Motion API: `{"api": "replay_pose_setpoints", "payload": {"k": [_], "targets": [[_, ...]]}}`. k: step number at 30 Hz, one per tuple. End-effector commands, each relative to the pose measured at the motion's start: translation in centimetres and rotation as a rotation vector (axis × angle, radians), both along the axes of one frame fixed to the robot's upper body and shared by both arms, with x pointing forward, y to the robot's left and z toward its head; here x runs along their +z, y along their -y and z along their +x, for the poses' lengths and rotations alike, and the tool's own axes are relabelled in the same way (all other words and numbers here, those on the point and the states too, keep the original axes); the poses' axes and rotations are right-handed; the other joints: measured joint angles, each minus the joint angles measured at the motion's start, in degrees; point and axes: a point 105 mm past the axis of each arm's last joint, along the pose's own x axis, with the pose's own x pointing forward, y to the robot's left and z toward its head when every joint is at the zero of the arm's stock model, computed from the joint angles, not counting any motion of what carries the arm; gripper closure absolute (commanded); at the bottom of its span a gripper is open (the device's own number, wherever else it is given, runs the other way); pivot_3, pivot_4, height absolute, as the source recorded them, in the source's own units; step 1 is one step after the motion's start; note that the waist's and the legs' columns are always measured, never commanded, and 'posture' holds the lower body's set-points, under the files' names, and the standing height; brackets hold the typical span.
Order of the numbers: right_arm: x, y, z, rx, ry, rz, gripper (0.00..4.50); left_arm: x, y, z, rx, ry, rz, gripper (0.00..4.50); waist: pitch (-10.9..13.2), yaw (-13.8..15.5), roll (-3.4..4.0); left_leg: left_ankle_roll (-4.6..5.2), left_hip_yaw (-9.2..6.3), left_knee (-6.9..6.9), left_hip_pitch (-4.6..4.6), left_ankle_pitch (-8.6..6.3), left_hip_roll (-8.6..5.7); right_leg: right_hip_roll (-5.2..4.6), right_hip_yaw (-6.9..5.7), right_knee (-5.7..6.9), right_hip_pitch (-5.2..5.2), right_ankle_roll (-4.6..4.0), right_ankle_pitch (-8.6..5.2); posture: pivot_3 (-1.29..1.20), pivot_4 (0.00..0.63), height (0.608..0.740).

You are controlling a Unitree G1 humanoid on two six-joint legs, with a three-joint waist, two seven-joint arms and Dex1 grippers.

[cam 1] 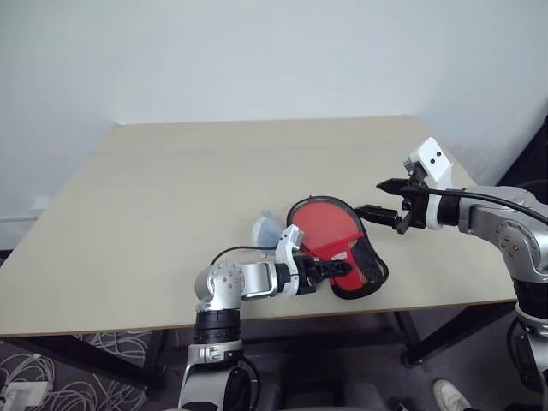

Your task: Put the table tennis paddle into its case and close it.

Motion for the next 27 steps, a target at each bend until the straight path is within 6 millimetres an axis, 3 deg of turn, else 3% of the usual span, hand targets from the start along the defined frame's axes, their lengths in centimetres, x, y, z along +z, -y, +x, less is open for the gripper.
{"api": "replay_pose_setpoints", "payload": {"k": [1, 10, 11, 20, 27], "targets": [[1.8, -0.5, -0.1, 0.018, 0.069, 0.008, 0.00, -2.6, -1.4, -0.4, 0.023, -0.086, 0.137, 0.96, 0.00, -0.03, 0.00, 0.00, 0.00, -0.01, 0.00, 0.00, 0.01, 0.01, 0.00, 0.00, -0.01, 0.00, 0.00, 0.00, 0.000, 0.698], [1.7, -0.8, -0.4, 0.031, 0.063, 0.009, 0.00, -2.9, -2.0, -1.5, -0.008, -0.110, 0.168, 4.28, 0.01, -0.27, -0.01, -0.08, 0.01, -0.15, -0.04, -0.05, 0.07, 0.05, 0.01, -0.04, -0.15, 0.00, 0.00, 0.00, 0.000, 0.698], [1.7, -0.9, -0.4, 0.034, 0.062, 0.010, 0.00, -2.9, -2.0, -1.6, -0.009, -0.113, 0.170, 4.45, 0.01, -0.27, -0.01, -0.08, 0.02, -0.15, -0.04, -0.05, 0.07, 0.05, 0.01, -0.05, -0.14, 0.00, 0.00, 0.00, 0.000, 0.698], [1.6, -1.4, -0.7, 0.046, 0.053, 0.017, 0.00, -1.4, -3.1, -1.6, 0.014, -0.064, 0.150, 4.45, 0.01, -0.79, -0.02, -0.11, 0.01, -0.29, -0.04, -0.07, 0.16, 0.13, 0.00, -0.26, -0.14, -0.01, 0.01, 0.00, 0.000, 0.698], [1.3, -1.6, -0.9, 0.055, 0.041, 0.020, 0.00, -0.6, -5.0, -3.9, -0.038, 0.004, 0.142, 4.45, 0.02, -0.84, -0.01, -0.26, 0.01, -0.33, -0.05, -0.18, 0.42, 0.36, 0.05, -0.30, -0.24, -0.06, 0.03, 0.00, 0.000, 0.698]]}}
